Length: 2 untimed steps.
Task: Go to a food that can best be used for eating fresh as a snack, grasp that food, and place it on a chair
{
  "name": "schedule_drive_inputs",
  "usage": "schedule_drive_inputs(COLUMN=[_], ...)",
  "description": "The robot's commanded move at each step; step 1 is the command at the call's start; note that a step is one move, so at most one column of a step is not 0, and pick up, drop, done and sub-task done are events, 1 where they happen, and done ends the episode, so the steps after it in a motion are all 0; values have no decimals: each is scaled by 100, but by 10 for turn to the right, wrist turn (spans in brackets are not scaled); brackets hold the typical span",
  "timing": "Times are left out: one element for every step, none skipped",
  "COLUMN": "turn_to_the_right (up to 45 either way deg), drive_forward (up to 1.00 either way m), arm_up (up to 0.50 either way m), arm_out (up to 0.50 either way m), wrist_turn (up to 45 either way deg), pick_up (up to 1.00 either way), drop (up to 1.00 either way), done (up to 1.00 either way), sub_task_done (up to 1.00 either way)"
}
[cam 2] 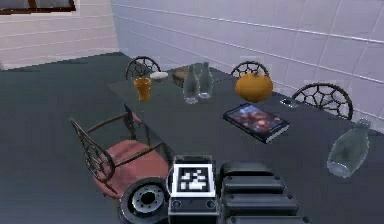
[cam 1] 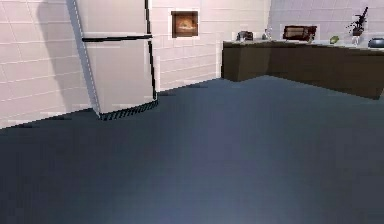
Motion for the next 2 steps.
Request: schedule_drive_inputs(turn_to_the_right=[-30, 0], drive_forward=[0, 0], arm_up=[0, 0], arm_out=[0, 18], wrist_turn=[0, 0], pick_up=[0, 0], drop=[0, 0], done=[0, 0], sub_task_done=[0, 0])
